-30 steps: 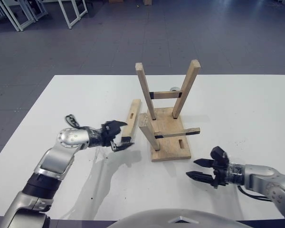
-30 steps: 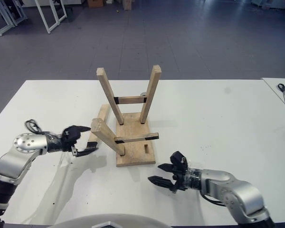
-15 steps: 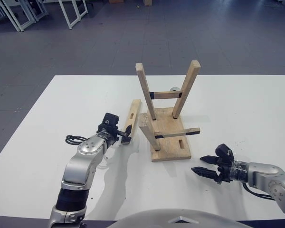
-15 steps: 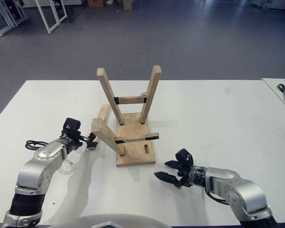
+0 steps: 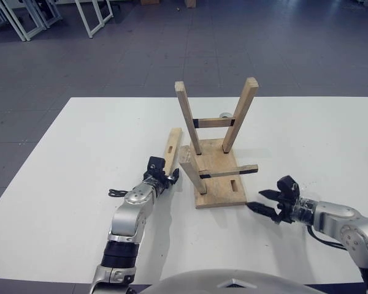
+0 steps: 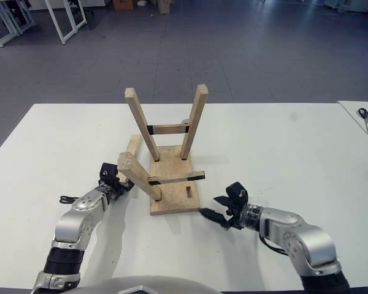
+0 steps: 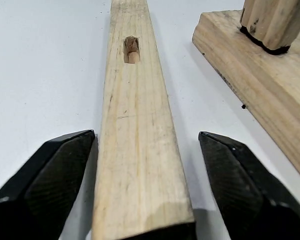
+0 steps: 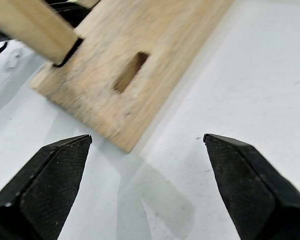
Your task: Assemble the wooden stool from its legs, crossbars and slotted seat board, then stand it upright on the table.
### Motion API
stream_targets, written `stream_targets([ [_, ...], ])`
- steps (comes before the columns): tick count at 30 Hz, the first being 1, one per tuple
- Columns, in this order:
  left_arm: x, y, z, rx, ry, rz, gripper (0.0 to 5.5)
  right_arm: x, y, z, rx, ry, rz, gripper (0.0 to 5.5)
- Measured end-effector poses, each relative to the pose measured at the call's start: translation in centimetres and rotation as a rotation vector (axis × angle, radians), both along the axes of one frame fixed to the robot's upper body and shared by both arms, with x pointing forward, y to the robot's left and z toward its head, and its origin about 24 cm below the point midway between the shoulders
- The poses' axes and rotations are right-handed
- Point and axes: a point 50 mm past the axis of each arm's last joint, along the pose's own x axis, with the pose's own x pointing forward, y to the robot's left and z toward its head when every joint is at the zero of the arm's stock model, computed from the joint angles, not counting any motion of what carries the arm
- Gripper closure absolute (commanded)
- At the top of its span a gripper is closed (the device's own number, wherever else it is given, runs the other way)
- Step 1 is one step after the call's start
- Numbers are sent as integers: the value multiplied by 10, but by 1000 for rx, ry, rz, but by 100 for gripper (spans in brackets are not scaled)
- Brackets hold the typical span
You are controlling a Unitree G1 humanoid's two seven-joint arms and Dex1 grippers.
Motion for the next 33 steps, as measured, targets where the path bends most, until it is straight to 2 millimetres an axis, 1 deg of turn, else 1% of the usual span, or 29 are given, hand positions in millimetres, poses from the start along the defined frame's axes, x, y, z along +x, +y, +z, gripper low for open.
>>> stream_targets([
  [1,-2,1,-1,0,-5,5,241,4,-1,2,-16,-18,-18,136],
  [3,-4,5,-2,7,-9,20,272,5,3,-1,-29,-21,-15,136],
  [4,-4,7,-2,10,-10,33,292,6,9,-5,-43,-16,7,136],
  [5,-5,9,-3,16,-12,45,306,7,19,-8,-36,-22,37,136],
  [7,-5,12,-3,23,-14,61,332,8,45,-11,-18,-45,114,136],
  [8,-4,13,-3,29,-14,63,345,7,53,-13,-11,-49,136,136],
  [11,-4,14,-4,29,-13,66,345,11,65,-13,-37,-98,174,136],
  [15,-4,16,-3,19,-25,79,345,12,70,-13,0,-83,170,136],
  [18,-4,29,-1,11,-28,130,345,12,69,-10,54,-47,167,136],
  [19,-4,34,-1,7,-30,152,345,12,67,-6,69,-46,164,136],
  [21,-4,42,4,-17,-52,190,345,16,52,1,62,-62,126,136],
  [22,-2,49,14,-35,-99,221,345,22,32,9,32,-88,66,136],
  [23,2,56,27,-61,-165,244,345,29,13,18,-3,-119,11,136],
  [24,5,60,41,-93,-239,248,345,35,3,28,-10,-149,-20,136],
  [25,7,63,58,-142,-320,233,345,42,-2,39,1,-183,-44,136],
  [26,9,66,74,-184,-400,202,345,49,-3,52,23,-223,-50,136],
  [27,9,71,97,-260,-499,143,345,57,-1,71,101,-259,-41,136],
  [28,10,73,112,-312,-558,98,345,60,2,83,159,-276,-30,136],
  [29,9,75,135,-390,-633,28,345,65,7,101,256,-301,3,136],
  [30,9,75,152,-483,-672,-57,345,70,15,118,373,-308,42,136],
  [32,7,67,183,-605,-713,-251,345,78,30,148,573,-320,128,136],
  [33,6,60,191,-662,-697,-358,345,81,39,158,664,-306,176,136],
])
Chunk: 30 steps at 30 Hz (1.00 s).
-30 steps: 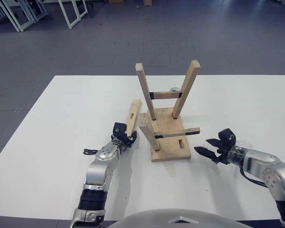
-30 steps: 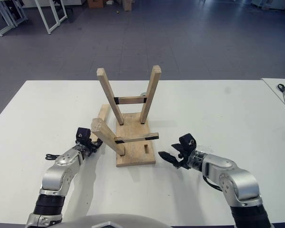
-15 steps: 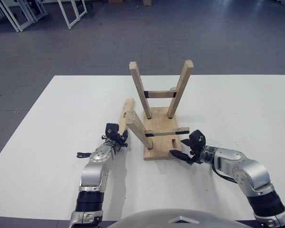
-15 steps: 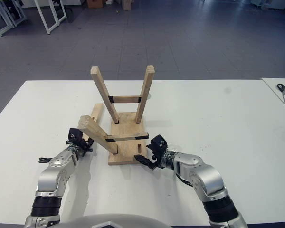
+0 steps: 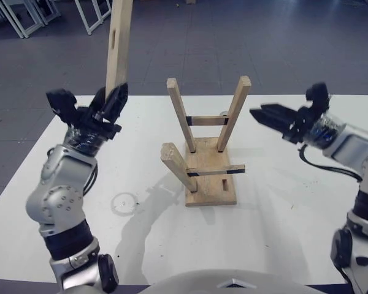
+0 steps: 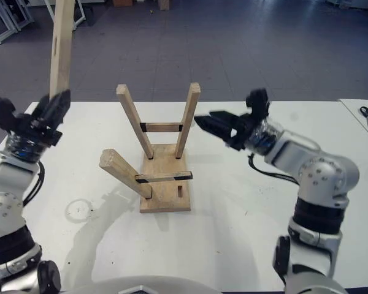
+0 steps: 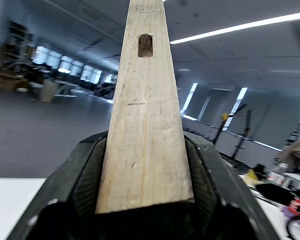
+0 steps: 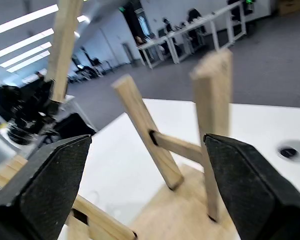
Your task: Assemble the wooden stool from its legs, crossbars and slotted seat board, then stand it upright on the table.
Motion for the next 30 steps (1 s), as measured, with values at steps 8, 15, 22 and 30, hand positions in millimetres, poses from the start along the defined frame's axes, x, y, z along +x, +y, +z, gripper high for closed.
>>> stream_targets([
  [8,6,-52,-19,19,140,-527,345,2,45,22,210,60,263,136],
  [15,11,-63,-18,25,129,-626,345,4,55,26,206,63,305,136],
  [22,14,-62,-18,-27,140,-738,345,9,54,31,296,58,380,250],
  [30,13,-63,-17,-25,123,-789,345,8,49,32,298,50,395,331],
])
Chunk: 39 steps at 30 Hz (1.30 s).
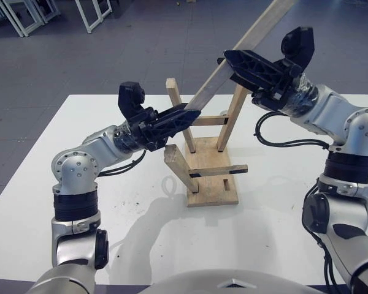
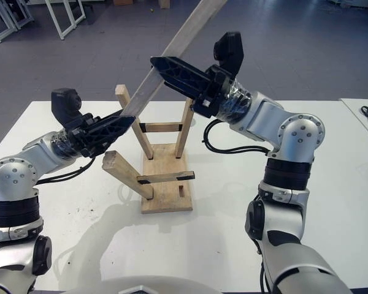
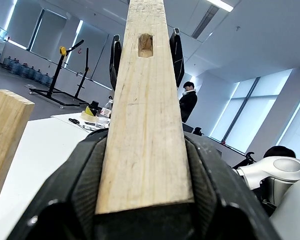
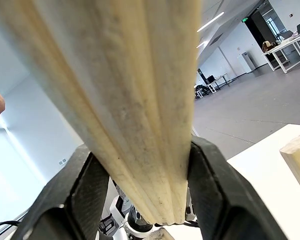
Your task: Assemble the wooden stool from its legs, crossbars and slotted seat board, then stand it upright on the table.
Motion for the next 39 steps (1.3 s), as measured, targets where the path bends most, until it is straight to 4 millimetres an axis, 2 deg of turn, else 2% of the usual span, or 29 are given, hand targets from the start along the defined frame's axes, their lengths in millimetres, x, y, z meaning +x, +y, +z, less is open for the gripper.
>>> stream_targets([
  [1,0,0,0,3,-4,2,309,0,0,0,-2,1,-1,331],
  [6,5,5,-6,18,40,10,222,6,-4,0,23,4,-47,338],
  [9,15,16,-6,12,56,104,167,16,-16,2,33,5,-129,342],
  [13,21,41,-2,3,44,247,105,20,-39,7,31,-22,-215,345],
  [16,16,60,-3,6,42,372,67,18,-52,9,-19,-52,-270,345],
  [19,-4,74,-22,70,90,559,17,9,-79,-9,-172,-67,-386,346],
  [20,-14,72,-36,109,132,611,2,4,-91,-21,-248,-64,-431,346],
  [23,-36,57,-68,248,200,665,2,-6,-104,-47,-376,-152,-491,346],
  [26,-53,44,-101,375,268,676,2,-17,-116,-84,-509,-231,-431,346],
  [28,-60,41,-118,473,287,708,2,-26,-117,-112,-582,-280,-359,346],
  [29,-61,41,-124,506,286,719,2,-29,-117,-119,-602,-315,-329,346],
  [34,-67,44,-147,620,308,743,2,-49,-109,-136,-531,-519,-168,346],
  [39,-74,43,-158,655,322,706,2,-49,-99,-124,-457,-649,-136,346],
])
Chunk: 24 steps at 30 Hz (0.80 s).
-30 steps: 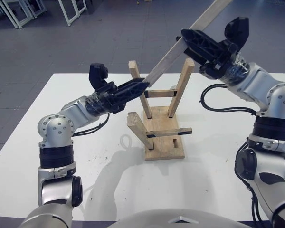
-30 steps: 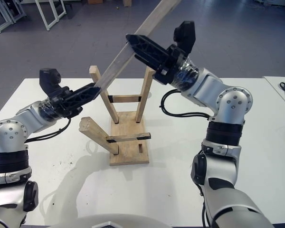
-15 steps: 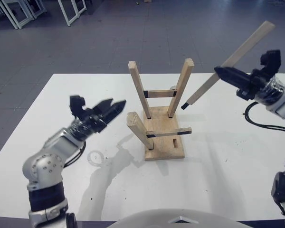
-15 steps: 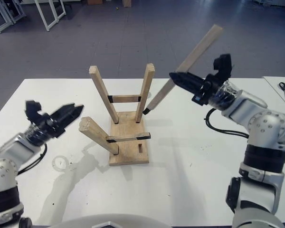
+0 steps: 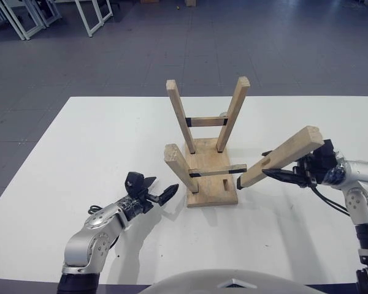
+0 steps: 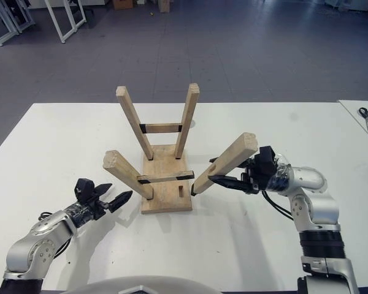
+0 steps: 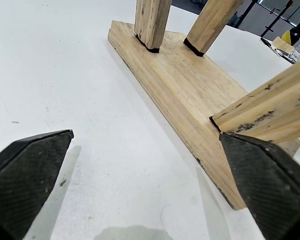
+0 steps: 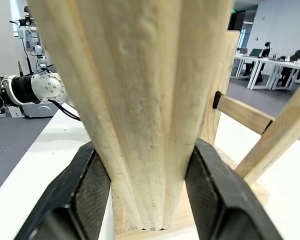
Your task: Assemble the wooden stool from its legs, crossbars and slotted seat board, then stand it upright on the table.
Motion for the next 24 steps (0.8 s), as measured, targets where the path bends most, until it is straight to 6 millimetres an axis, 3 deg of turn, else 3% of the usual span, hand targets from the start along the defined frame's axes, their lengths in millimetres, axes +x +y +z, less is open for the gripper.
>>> stream_targets([
  [6,3,-3,0,6,-5,-28,2,3,19,-17,32,-9,42,346],
  [12,6,-3,4,9,-19,-57,2,3,18,-30,16,-19,28,346],
  [24,6,-4,3,24,-19,-69,2,17,13,-18,-135,-71,173,346],
])
